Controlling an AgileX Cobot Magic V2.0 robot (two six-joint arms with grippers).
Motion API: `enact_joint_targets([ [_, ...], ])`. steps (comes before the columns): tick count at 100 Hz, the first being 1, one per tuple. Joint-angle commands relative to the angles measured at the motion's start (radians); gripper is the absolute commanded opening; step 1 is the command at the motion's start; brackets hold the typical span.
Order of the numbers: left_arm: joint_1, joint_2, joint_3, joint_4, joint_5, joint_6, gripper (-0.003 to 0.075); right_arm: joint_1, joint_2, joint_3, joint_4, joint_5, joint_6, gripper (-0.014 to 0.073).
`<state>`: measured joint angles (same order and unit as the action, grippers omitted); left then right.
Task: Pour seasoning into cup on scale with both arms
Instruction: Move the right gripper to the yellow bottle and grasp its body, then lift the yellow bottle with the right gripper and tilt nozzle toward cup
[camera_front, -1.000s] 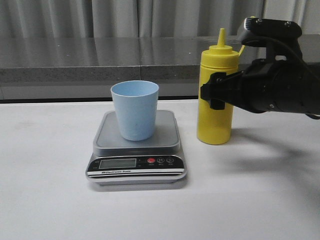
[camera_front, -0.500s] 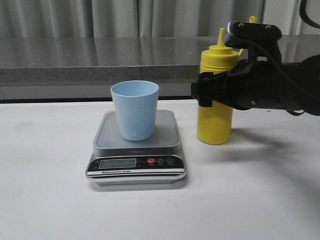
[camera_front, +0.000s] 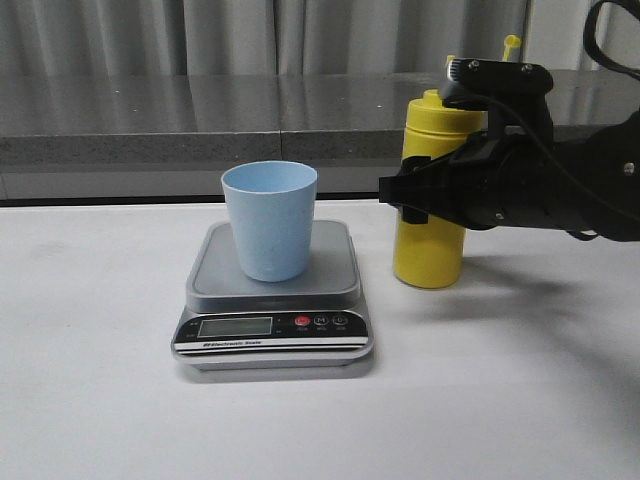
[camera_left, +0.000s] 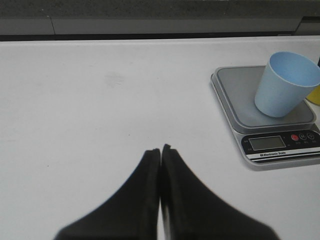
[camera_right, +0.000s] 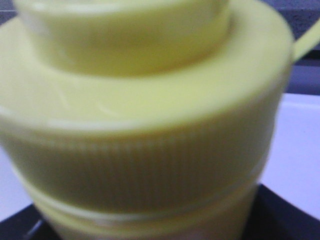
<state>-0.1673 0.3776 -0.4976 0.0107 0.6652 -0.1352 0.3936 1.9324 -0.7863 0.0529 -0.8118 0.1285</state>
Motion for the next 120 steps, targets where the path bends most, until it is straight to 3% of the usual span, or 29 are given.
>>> enact_joint_targets([
  [1, 0.003, 0.006, -0.027, -0.004, -0.071, -0.011, -0.002, 0.002, -0.042, -0.023, -0.016, -0.088, -0.002, 0.0332],
  [13, 0.003, 0.006, -0.027, -0.004, -0.071, -0.011, -0.002, 0.002, -0.042, -0.023, -0.016, -0.088, -0.002, 0.0254],
  [38, 0.003, 0.006, -0.027, -0.004, -0.071, -0.011, -0.002, 0.002, -0.075, -0.023, -0.045, -0.062, -0.012, 0.0255],
  [53, 0.003, 0.006, -0.027, -0.004, -0.071, -0.011, -0.002, 0.002, -0.127, -0.028, -0.09, -0.005, -0.108, 0.0255],
  [90, 0.003, 0.006, -0.027, -0.004, -0.071, -0.011, -0.002, 0.002, -0.221, -0.152, -0.172, 0.47, -0.322, 0.0255],
  [120, 0.003, 0.006, -0.027, -0.004, -0.071, -0.011, -0.002, 0.003, -0.228, -0.301, -0.366, 0.801, -0.442, 0.0255],
])
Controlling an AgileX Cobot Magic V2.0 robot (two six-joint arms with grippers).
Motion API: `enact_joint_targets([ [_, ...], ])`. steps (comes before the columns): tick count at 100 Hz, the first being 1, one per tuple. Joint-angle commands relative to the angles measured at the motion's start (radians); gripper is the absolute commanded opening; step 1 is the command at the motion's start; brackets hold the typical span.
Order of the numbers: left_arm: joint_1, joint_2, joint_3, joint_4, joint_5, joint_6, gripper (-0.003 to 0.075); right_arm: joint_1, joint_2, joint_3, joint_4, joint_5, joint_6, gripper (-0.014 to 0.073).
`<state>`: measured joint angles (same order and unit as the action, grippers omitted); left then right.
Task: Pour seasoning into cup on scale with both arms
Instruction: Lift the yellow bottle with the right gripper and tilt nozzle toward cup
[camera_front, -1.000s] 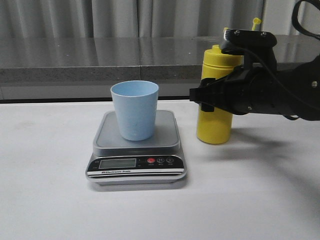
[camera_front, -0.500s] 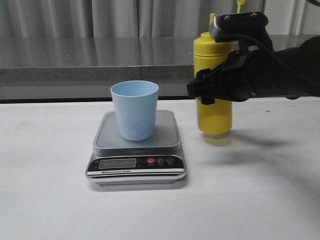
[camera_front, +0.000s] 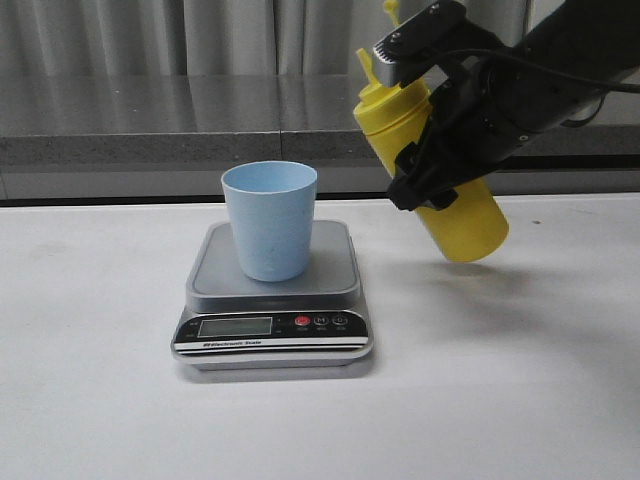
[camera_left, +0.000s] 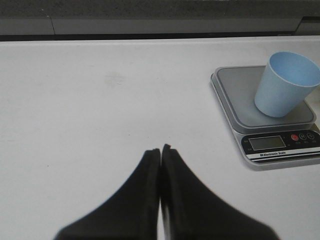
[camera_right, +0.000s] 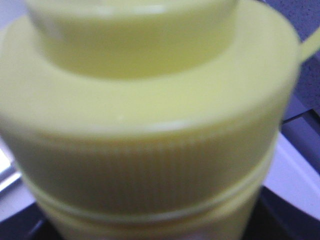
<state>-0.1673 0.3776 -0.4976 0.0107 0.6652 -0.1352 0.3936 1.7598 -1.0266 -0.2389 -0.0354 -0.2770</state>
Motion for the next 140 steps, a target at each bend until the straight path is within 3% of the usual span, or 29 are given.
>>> enact_joint_targets([
  [1, 0.003, 0.006, -0.027, -0.004, -0.071, -0.011, -0.002, 0.003, -0.055, -0.066, -0.081, 0.035, -0.036, 0.0255],
  [57, 0.003, 0.006, -0.027, -0.004, -0.071, -0.011, -0.002, 0.096, -0.054, -0.158, -0.64, 0.202, -0.036, 0.0255],
  [92, 0.003, 0.006, -0.027, -0.004, -0.071, -0.011, -0.002, 0.148, -0.054, -0.159, -0.838, 0.273, -0.035, 0.0255],
  [117, 0.003, 0.006, -0.027, -0.004, -0.071, -0.011, -0.002, 0.153, -0.052, -0.22, -0.881, 0.325, -0.035, 0.0255],
  [140, 0.003, 0.006, -0.027, -0.004, -0.071, -0.011, -0.002, 0.154, -0.05, -0.237, -1.068, 0.337, -0.035, 0.0255],
])
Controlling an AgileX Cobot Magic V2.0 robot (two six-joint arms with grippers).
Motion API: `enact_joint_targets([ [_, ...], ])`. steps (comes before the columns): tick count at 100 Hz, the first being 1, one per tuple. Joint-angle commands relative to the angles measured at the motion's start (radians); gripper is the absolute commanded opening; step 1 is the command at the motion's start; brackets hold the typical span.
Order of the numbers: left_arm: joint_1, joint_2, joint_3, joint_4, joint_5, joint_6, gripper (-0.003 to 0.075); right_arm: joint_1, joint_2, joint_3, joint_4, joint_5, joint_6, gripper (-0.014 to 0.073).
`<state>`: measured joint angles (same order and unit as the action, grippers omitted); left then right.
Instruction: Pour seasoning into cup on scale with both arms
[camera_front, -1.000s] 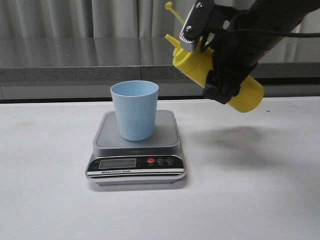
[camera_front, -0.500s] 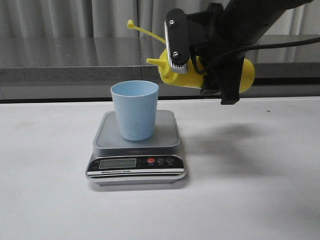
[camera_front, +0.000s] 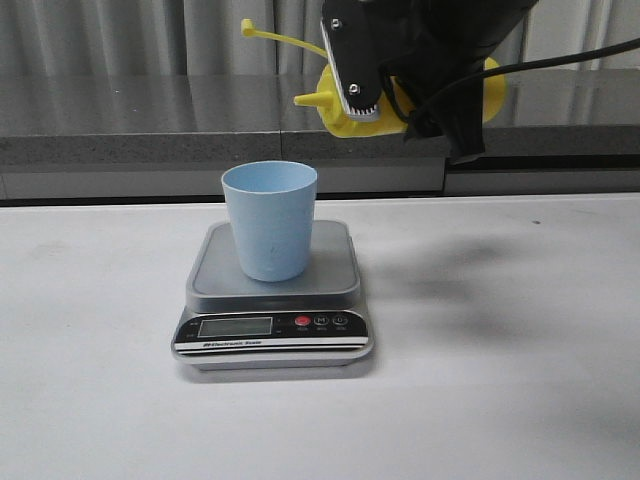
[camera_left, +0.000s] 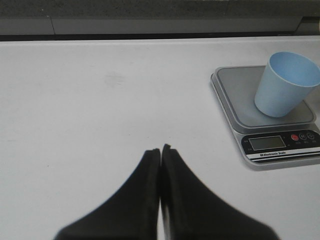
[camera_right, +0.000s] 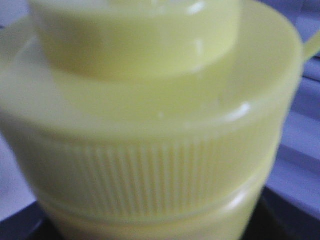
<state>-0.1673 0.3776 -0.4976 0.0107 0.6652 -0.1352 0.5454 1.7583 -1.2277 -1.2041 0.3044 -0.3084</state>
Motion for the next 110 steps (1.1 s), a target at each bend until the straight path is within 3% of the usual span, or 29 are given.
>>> enact_joint_targets([
  [1, 0.003, 0.006, -0.027, -0.004, -0.071, -0.011, -0.002, 0.002, -0.049, -0.035, -0.116, -0.003, -0.004, 0.0255],
  [22, 0.003, 0.006, -0.027, -0.004, -0.071, -0.011, -0.002, 0.032, -0.029, -0.035, -0.293, 0.038, -0.004, 0.0255],
  [64, 0.002, 0.006, -0.027, -0.004, -0.071, -0.011, -0.002, 0.076, 0.006, -0.035, -0.387, 0.086, 0.059, 0.0255],
  [78, 0.002, 0.006, -0.027, -0.004, -0.071, -0.011, -0.002, 0.076, 0.003, -0.035, -0.387, 0.09, 0.256, 0.0255],
  [110, 0.002, 0.006, -0.027, -0.004, -0.071, -0.011, -0.002, 0.015, -0.041, -0.035, -0.387, -0.004, 0.865, 0.0255],
])
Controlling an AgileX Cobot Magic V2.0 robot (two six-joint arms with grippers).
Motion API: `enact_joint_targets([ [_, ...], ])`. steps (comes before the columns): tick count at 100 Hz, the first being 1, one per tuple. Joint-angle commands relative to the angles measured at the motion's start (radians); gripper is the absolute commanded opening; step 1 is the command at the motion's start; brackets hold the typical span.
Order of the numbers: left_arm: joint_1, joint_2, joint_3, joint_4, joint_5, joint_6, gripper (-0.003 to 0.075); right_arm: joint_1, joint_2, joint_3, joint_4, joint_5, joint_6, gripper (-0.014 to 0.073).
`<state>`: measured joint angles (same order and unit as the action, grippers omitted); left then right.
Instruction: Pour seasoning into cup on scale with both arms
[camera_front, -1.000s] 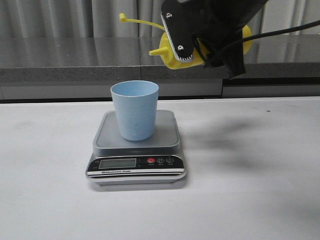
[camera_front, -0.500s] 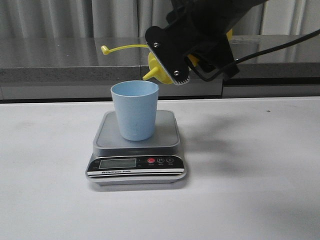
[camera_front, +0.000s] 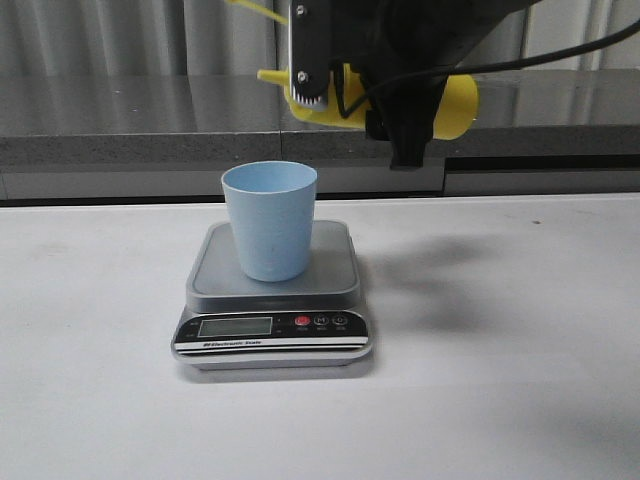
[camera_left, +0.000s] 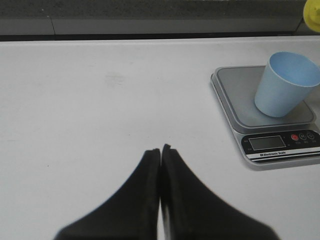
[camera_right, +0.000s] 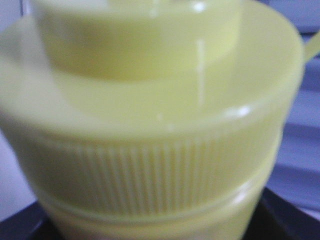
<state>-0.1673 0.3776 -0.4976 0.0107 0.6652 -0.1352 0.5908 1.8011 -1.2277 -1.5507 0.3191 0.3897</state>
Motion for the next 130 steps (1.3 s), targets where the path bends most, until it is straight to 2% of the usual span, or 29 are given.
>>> enact_joint_targets([
  [1, 0.002, 0.006, -0.027, -0.004, -0.071, -0.011, -0.002, -0.032, -0.087, -0.035, -0.041, -0.026, 0.191, 0.0255],
  [30, 0.002, 0.006, -0.027, -0.004, -0.071, -0.011, -0.002, -0.161, -0.174, -0.033, -0.04, -0.244, 0.607, 0.0255],
  [53, 0.002, 0.006, -0.027, -0.004, -0.071, -0.011, -0.002, -0.243, -0.216, -0.005, -0.04, -0.391, 0.784, 0.0255],
  [95, 0.002, 0.006, -0.027, -0.004, -0.071, -0.011, -0.002, -0.285, -0.236, 0.026, -0.034, -0.496, 0.869, 0.0255],
  [115, 0.002, 0.006, -0.027, -0.004, -0.071, -0.011, -0.002, -0.301, -0.236, 0.035, 0.032, -0.534, 0.864, 0.0255],
  [122, 0.002, 0.006, -0.027, -0.004, -0.071, -0.011, -0.002, -0.312, -0.236, 0.053, 0.132, -0.528, 0.789, 0.0255],
  [130, 0.002, 0.006, -0.027, -0.004, -0.071, -0.011, -0.002, -0.319, -0.236, 0.085, 0.277, -0.533, 0.6, 0.0255],
])
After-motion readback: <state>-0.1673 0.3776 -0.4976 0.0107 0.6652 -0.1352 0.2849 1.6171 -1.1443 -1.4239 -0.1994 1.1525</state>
